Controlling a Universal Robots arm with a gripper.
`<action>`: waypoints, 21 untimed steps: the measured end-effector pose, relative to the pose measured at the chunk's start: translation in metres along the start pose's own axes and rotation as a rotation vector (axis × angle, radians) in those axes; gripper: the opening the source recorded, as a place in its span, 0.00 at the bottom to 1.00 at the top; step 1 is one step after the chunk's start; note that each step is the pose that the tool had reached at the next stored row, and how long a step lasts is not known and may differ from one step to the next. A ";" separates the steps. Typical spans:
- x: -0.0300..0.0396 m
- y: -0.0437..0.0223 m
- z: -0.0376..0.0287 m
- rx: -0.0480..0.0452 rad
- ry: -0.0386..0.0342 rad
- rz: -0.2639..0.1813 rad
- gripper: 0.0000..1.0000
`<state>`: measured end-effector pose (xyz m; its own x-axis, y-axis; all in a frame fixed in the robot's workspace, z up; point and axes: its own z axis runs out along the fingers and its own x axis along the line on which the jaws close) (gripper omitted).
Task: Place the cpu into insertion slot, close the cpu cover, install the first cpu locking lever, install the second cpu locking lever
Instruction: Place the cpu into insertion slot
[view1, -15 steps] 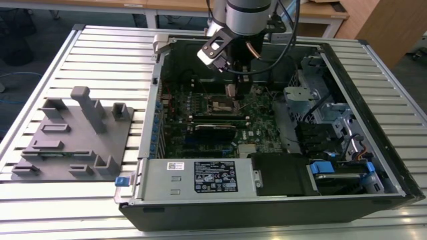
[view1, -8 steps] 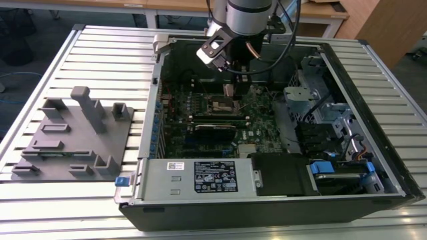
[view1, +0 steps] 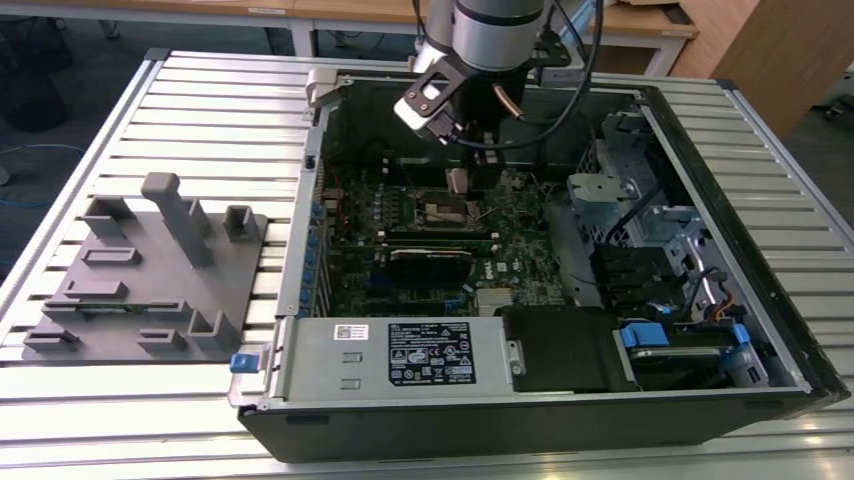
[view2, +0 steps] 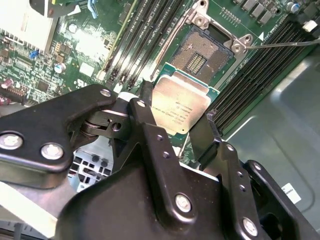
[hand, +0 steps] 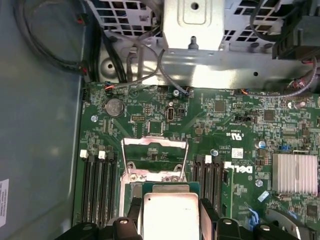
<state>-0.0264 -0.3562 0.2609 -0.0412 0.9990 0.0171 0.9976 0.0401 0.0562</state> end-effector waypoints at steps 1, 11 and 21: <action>0.0000 0.0000 0.0000 0.0002 0.0004 -0.009 0.54; 0.0000 -0.0002 0.0026 0.0005 0.0015 -0.027 0.54; -0.0001 -0.0004 0.0069 0.0004 0.0015 -0.027 0.54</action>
<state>-0.0265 -0.3562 0.2540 -0.0679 0.9975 0.0171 0.9962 0.0669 0.0563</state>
